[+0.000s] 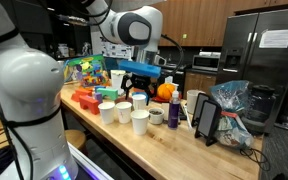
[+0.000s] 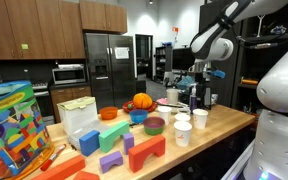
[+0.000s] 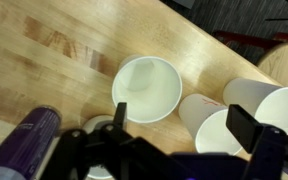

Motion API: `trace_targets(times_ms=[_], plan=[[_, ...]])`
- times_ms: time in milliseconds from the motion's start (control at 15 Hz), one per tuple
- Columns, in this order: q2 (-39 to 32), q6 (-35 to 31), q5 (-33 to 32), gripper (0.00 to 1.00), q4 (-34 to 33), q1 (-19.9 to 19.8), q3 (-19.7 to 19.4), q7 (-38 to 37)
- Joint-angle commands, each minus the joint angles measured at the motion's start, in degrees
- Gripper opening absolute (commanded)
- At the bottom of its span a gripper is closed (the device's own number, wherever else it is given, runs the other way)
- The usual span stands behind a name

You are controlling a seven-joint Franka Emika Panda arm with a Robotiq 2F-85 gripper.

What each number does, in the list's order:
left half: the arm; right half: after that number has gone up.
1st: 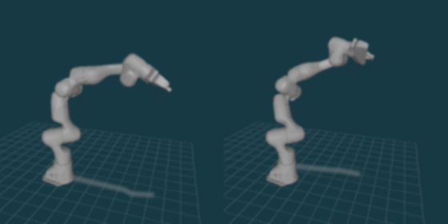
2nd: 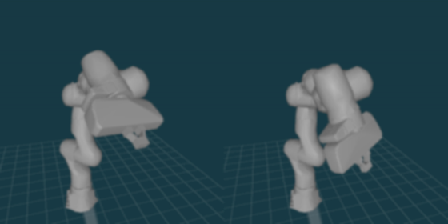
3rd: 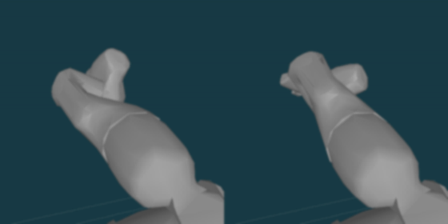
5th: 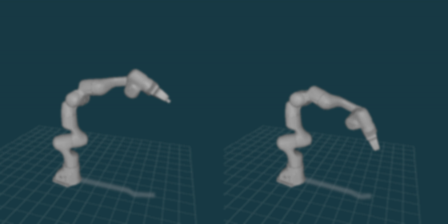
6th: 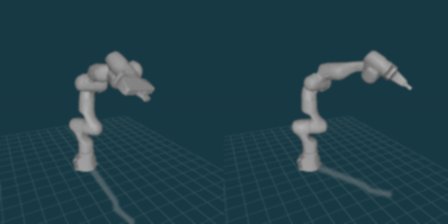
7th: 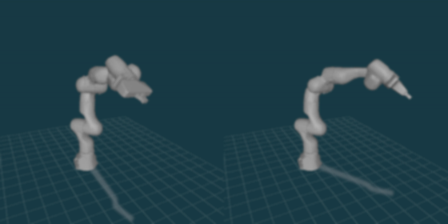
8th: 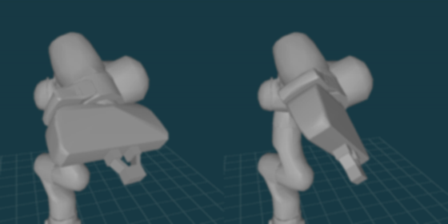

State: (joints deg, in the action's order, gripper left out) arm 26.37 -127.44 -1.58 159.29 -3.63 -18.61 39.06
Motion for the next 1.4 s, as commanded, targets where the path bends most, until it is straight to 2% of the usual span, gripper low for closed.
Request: trace_targets(times_ms=[0, 533, 1200, 1267, 1333], plan=[[-2.9, -3.3, 0.1, 1.00, 0.0, -2.1, -0.5, 1.1], [-9.7, -13.7, 1.8, 1.00, 0.1, -2.9, -2.1, 2.7], [-14.1, -16.2, 7.6, 1.00, 0.1, -4.0, -3.9, 9.4], [-14.2, -16.2, 7.7, 0.95, 0.1, -4.4, -3.9, 9.9], [-14.5, -16.4, 8.0, 0.83, 0.1, -4.6, -3.8, 10.4]])
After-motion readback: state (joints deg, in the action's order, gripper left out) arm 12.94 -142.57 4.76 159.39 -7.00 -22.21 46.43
